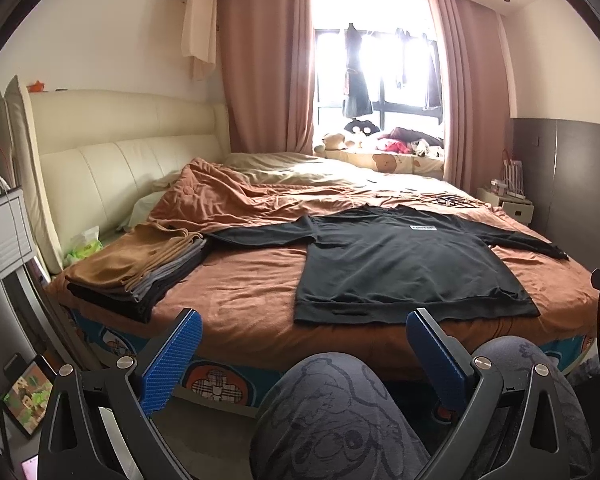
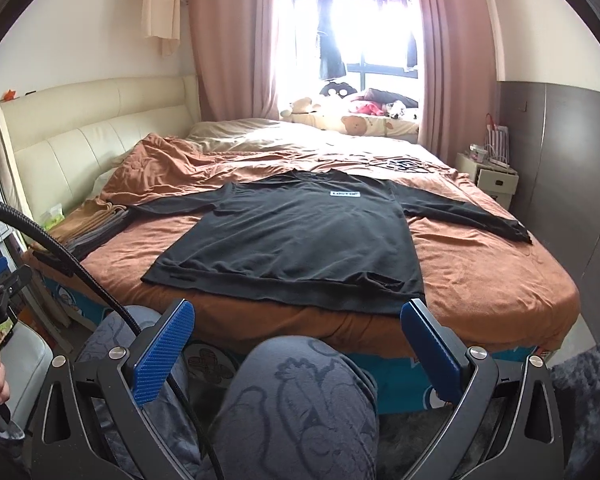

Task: Fold small clothes
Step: 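Move both tools toward the black sweatshirt on the bed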

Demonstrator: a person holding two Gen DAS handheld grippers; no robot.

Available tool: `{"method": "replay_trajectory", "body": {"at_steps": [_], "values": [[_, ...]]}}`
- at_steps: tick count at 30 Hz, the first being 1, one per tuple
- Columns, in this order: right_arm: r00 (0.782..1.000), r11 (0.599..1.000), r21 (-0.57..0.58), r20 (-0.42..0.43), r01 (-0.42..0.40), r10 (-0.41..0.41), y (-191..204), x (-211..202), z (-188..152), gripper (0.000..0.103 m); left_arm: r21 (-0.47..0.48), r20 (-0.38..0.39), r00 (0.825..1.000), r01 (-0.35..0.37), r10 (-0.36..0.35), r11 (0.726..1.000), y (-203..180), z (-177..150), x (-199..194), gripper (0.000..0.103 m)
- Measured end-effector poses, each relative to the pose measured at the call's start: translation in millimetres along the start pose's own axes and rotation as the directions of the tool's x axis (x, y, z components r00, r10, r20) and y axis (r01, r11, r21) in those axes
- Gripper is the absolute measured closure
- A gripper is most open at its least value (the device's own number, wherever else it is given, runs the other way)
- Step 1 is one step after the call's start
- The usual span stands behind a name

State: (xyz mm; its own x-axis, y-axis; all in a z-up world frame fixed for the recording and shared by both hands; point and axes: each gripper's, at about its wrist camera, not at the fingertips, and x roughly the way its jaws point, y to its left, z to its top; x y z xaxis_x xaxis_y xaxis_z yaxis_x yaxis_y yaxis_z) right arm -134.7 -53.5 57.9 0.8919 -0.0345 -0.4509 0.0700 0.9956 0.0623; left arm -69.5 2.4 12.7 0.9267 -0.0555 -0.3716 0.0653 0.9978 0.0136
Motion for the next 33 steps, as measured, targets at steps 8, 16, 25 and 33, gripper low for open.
{"method": "replay_trajectory", "body": {"at_steps": [8,16,25,33], "values": [[0.999,1.0,0.006,0.01,0.031,-0.031,-2,-3,-4,0.0,-0.006,0.0,1.0,0.027,-0.027,1.0,-11,2,-1,0.0],[0.999,0.999,0.001,0.003,0.038,-0.038,5,4,-3,0.0,-0.021,0.006,1.0,0.028,-0.028,0.999,-3,6,-1,0.0],[0.999,0.999,0.026,0.024,0.032,-0.032,11,-2,-3,0.0,-0.009,0.018,1.0,0.025,-0.025,1.0,6,5,-10,0.0],[0.999,0.999,0.026,0.024,0.043,-0.044,13,-1,-2,0.0,-0.031,0.004,1.0,0.025,-0.025,0.999,17,0,-10,0.0]]}}
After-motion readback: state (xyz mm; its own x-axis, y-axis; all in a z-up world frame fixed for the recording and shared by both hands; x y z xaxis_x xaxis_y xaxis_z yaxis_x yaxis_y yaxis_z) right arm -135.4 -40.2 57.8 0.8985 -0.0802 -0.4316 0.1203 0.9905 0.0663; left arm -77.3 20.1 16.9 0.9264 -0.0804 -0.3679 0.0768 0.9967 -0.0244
